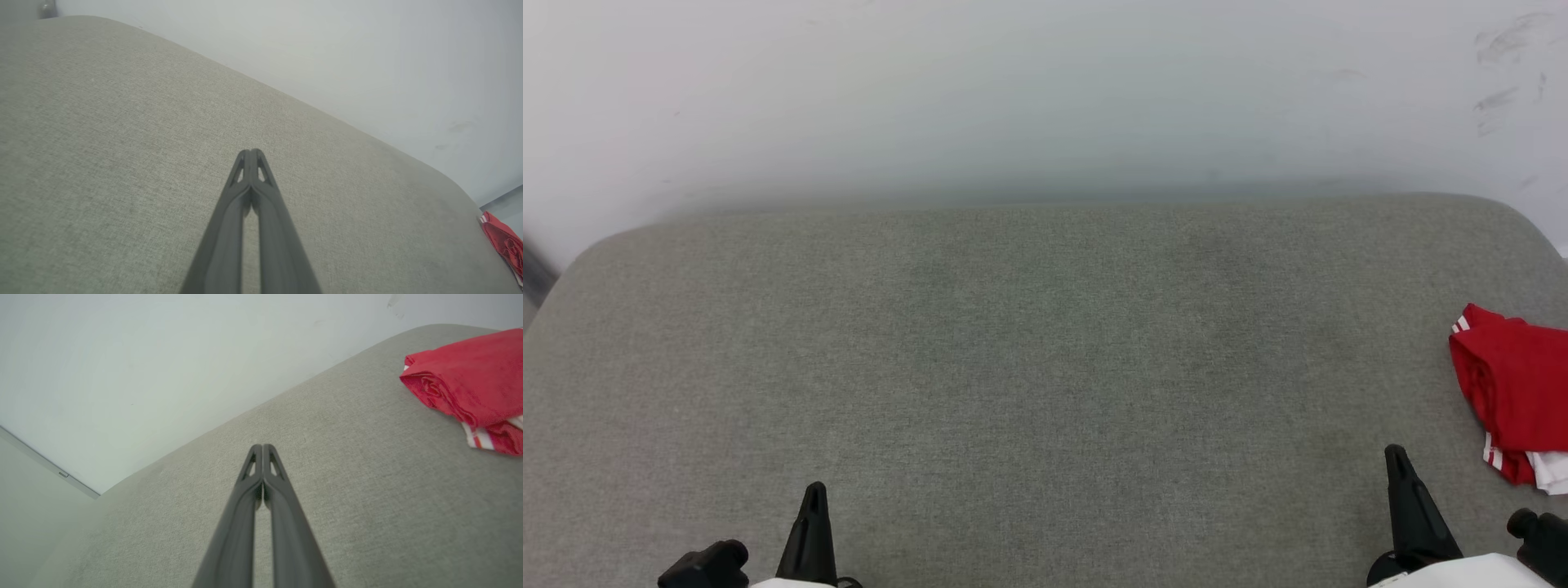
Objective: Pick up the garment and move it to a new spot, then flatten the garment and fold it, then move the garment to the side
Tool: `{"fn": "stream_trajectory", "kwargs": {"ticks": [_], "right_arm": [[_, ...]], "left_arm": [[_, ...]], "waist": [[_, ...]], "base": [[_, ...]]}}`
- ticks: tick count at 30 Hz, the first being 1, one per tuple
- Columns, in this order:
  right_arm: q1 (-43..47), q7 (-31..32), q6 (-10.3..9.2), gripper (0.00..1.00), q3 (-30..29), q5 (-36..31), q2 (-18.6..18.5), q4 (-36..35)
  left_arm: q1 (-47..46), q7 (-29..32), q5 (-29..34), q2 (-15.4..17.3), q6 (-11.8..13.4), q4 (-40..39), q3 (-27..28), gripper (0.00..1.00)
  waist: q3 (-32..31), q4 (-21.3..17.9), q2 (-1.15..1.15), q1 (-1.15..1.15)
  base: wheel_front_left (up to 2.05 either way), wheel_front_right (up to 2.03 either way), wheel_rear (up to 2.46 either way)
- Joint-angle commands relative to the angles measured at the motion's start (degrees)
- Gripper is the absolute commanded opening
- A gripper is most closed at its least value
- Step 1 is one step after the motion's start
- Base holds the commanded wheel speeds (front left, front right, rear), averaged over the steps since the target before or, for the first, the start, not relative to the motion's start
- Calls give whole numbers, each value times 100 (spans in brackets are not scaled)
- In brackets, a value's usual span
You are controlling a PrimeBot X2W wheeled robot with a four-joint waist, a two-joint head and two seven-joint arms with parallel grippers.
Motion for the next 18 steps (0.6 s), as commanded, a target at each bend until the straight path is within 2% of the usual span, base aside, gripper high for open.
{"fn": "stream_trajectory", "kwargs": {"ticks": [1,18], "right_arm": [[-178,51,-1,0,-19,274,-44,-49],[-449,410,-1,0,-72,1795,-52,88]], "left_arm": [[-170,41,-277,52,-43,-39,28,0],[-489,380,-1890,93,-245,141,133,0]], "waist": [[2,3,0,0],[21,34,0,0]], "base": [[0,0,0],[0,0,0]]}}
